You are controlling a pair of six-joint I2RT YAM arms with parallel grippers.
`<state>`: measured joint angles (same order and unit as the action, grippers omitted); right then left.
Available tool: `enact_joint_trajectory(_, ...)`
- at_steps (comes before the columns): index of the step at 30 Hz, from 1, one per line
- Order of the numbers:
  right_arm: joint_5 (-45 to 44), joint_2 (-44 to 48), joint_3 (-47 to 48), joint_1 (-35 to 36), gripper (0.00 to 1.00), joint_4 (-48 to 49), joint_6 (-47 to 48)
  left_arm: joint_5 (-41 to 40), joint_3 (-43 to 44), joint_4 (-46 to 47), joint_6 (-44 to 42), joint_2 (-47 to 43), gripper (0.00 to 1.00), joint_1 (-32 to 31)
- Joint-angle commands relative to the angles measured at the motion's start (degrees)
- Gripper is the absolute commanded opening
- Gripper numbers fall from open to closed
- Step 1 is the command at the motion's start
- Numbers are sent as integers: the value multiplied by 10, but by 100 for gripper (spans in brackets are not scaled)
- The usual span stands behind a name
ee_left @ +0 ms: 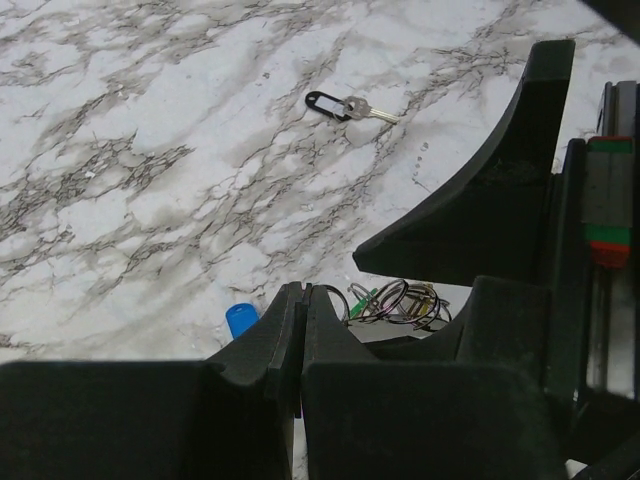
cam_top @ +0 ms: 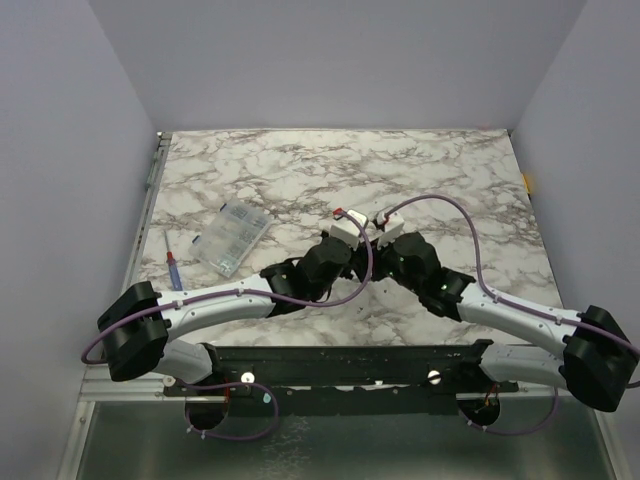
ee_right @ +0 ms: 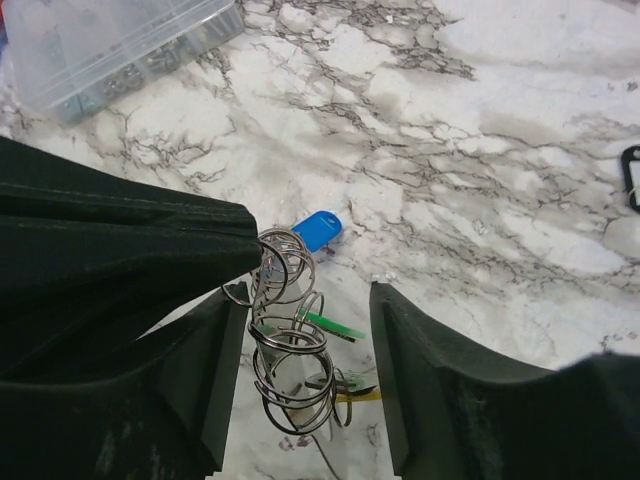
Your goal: Put the keys on the keyring
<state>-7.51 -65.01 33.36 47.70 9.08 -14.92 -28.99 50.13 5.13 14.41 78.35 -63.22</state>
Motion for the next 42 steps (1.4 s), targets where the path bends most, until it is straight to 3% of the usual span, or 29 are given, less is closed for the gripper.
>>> enact_joint_trajectory(1, -12, -8, 0, 5, 54, 48, 42, 26, 2, 33, -5, -17, 0, 3)
enact_joint_trajectory(6, -6, -12, 2, 4, 27, 53, 58, 32, 0, 34, -11, -18, 0, 3)
enact_joint_trajectory(18, -9, 35, -23, 5, 11, 85, 64, 60, -6, 34, -6, -39, 0, 3)
enact_joint_trajectory(21, -8, 51, -36, 4, 1, 100, 68, 72, -16, 34, -3, -55, 12, 3)
enact_joint_trajectory(33, 6, 76, -62, 5, 1, 124, 69, 69, -16, 3, 9, -140, 50, 3)
enact_joint_trajectory(37, 2, 96, -62, 5, 1, 121, 71, 85, -30, -19, 43, -182, 51, 12)
enact_joint_trajectory(42, 14, 118, -62, 4, 1, 131, 77, 116, -63, -18, 151, -213, 50, 22)
